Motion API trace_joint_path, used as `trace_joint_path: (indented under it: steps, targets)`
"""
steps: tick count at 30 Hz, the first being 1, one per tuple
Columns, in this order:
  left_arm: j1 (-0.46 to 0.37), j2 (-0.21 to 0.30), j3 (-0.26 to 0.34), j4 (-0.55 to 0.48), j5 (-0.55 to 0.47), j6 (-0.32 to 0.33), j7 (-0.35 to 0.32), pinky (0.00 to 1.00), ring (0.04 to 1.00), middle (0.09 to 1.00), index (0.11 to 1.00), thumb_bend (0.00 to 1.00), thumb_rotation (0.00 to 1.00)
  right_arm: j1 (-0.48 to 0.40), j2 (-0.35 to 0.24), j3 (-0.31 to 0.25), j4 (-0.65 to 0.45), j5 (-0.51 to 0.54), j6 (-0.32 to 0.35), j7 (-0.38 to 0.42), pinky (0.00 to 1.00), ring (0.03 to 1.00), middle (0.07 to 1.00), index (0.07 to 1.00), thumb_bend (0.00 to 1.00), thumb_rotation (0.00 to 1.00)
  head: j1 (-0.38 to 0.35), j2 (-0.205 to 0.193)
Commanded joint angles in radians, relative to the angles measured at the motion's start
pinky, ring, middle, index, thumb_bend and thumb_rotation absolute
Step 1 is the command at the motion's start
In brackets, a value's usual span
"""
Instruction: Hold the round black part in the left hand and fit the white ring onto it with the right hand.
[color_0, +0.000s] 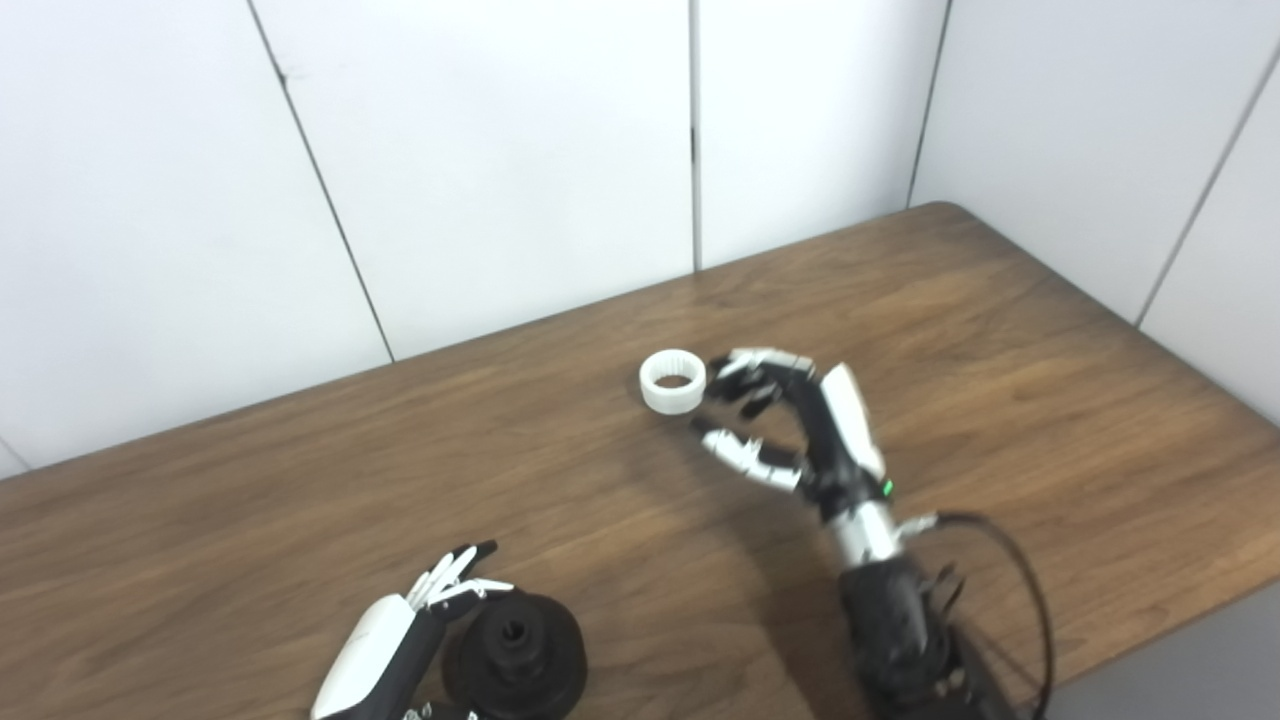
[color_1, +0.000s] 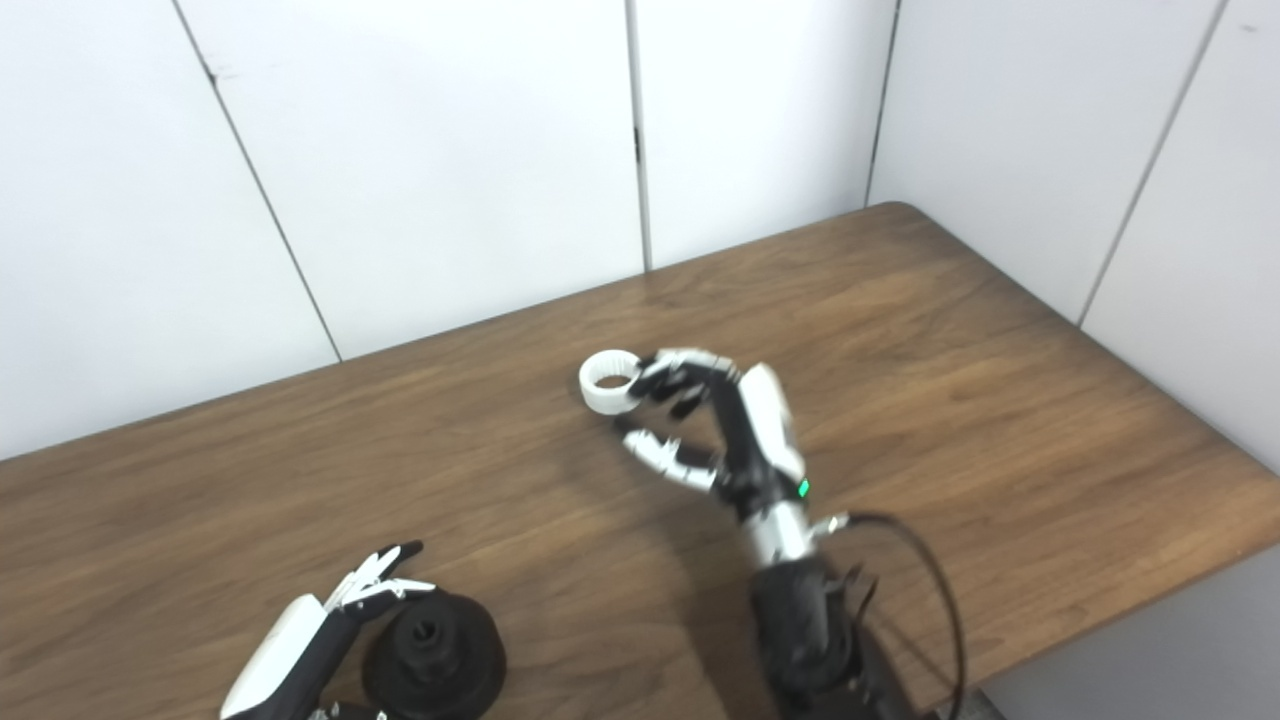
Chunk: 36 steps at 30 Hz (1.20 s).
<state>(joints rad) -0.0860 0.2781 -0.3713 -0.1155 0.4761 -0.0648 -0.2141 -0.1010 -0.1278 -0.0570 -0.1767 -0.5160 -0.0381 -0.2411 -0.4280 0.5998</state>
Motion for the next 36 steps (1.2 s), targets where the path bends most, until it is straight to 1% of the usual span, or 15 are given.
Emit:
trace_joint_path:
  steps: [1, 2, 4, 5, 6, 7, 11, 13, 17, 19, 24, 27, 31, 33, 36]
  targets:
    - [-0.014, 0.003, 0.006, 0.013, 0.016, -0.011, -0.001, 1.0, 1.0, 0.972, 0.593, 0.89, 0.18, -0.057, -0.022, 0.0, -0.034, -0.04, 0.018, 0.01, 0.54, 0.656, 0.731, 0.499, 0.5, 0.16, 0.0, 0.001]
    - [-0.015, 0.0, 0.006, 0.011, 0.018, -0.006, 0.0, 1.0, 1.0, 0.972, 0.594, 0.89, 0.19, -0.065, -0.035, -0.002, -0.037, -0.044, 0.036, 0.021, 0.55, 0.67, 0.738, 0.499, 0.5, 0.16, 0.004, -0.001]
    - [-0.018, -0.005, 0.007, 0.006, 0.024, 0.006, 0.0, 0.99, 1.0, 0.969, 0.593, 0.89, 0.2, -0.079, -0.062, -0.004, -0.046, -0.041, 0.078, 0.055, 0.63, 0.753, 0.794, 0.499, 0.5, 0.16, 0.006, -0.002]
    - [-0.018, -0.008, 0.007, 0.005, 0.025, 0.009, 0.0, 0.99, 1.0, 0.968, 0.593, 0.9, 0.2, -0.086, -0.076, -0.005, -0.049, -0.044, 0.098, 0.07, 0.65, 0.769, 0.807, 0.499, 0.5, 0.16, 0.006, -0.003]
    - [-0.019, -0.01, 0.007, 0.006, 0.025, 0.008, 0.001, 0.99, 1.0, 0.97, 0.592, 0.9, 0.2, -0.091, -0.086, -0.006, -0.051, -0.047, 0.111, 0.082, 0.71, 0.824, 0.849, 0.696, 0.57, 0.35, 0.005, -0.004]
    - [-0.019, -0.011, 0.007, 0.007, 0.024, 0.007, 0.001, 0.99, 1.0, 0.97, 0.591, 0.9, 0.19, -0.094, -0.092, -0.006, -0.051, -0.05, 0.119, 0.088, 0.72, 0.836, 0.858, 0.732, 0.58, 0.38, 0.005, -0.004]
    - [-0.017, -0.015, 0.006, 0.016, 0.025, 0.0, 0.002, 0.99, 1.0, 0.971, 0.59, 0.9, 0.21, -0.113, -0.136, -0.005, -0.064, -0.072, 0.179, 0.137, 0.75, 0.89, 0.909, 0.798, 0.62, 0.44, 0.015, -0.001]
    - [-0.015, -0.016, 0.004, 0.017, 0.029, 0.001, 0.001, 0.99, 1.0, 0.971, 0.591, 0.89, 0.2, -0.126, -0.161, 0.002, -0.076, -0.087, 0.219, 0.175, 0.76, 0.926, 0.958, 0.842, 0.64, 0.5, 0.019, -0.001]
    - [-0.012, -0.016, 0.002, 0.017, 0.031, 0.004, -0.002, 1.0, 1.0, 0.972, 0.593, 0.89, 0.18, -0.16, -0.199, 0.017, -0.076, -0.106, 0.279, 0.239, 0.78, 0.955, 0.994, 0.877, 0.67, 0.57, 0.028, 0.001]
    - [-0.012, -0.015, 0.002, 0.02, 0.034, 0.005, -0.003, 1.0, 1.0, 0.973, 0.595, 0.89, 0.2, -0.19, -0.224, 0.029, -0.049, -0.114, 0.284, 0.262, 0.81, 0.968, 0.999, 0.889, 0.71, 0.61, 0.029, 0.004]
    - [-0.012, -0.014, 0.001, 0.026, 0.042, 0.007, 0.0, 0.98, 1.0, 0.974, 0.594, 0.89, 0.2, -0.273, -0.291, 0.08, 0.03, -0.147, 0.29, 0.318, 0.82, 0.978, 1.0, 0.91, 0.76, 0.68, 0.035, 0.004]
    - [-0.012, -0.015, 0.001, 0.029, 0.045, 0.004, 0.004, 0.97, 1.0, 0.969, 0.59, 0.9, 0.19, -0.327, -0.322, 0.111, 0.086, -0.158, 0.294, 0.356, 0.84, 0.986, 1.0, 0.914, 0.79, 0.7, 0.045, 0.005]
    - [-0.012, -0.018, -0.001, 0.026, 0.05, 0.012, 0.002, 0.97, 1.0, 0.971, 0.593, 0.9, 0.2, -0.384, -0.358, 0.152, 0.168, -0.168, 0.284, 0.398, 0.86, 0.997, 1.0, 0.926, 0.8, 0.7, 0.05, 0.005]
    - [-0.012, -0.02, -0.001, 0.028, 0.049, 0.014, 0.001, 0.97, 1.0, 0.971, 0.593, 0.9, 0.2, -0.406, -0.375, 0.176, 0.206, -0.169, 0.279, 0.423, 0.89, 1.0, 1.0, 0.939, 0.81, 0.71, 0.052, 0.006]
    - [-0.013, -0.021, -0.001, 0.026, 0.053, 0.023, -0.002, 0.97, 1.0, 0.972, 0.596, 0.9, 0.19, -0.438, -0.393, 0.214, 0.267, -0.169, 0.268, 0.459, 0.92, 1.0, 1.0, 0.944, 0.83, 0.69, 0.057, 0.008]
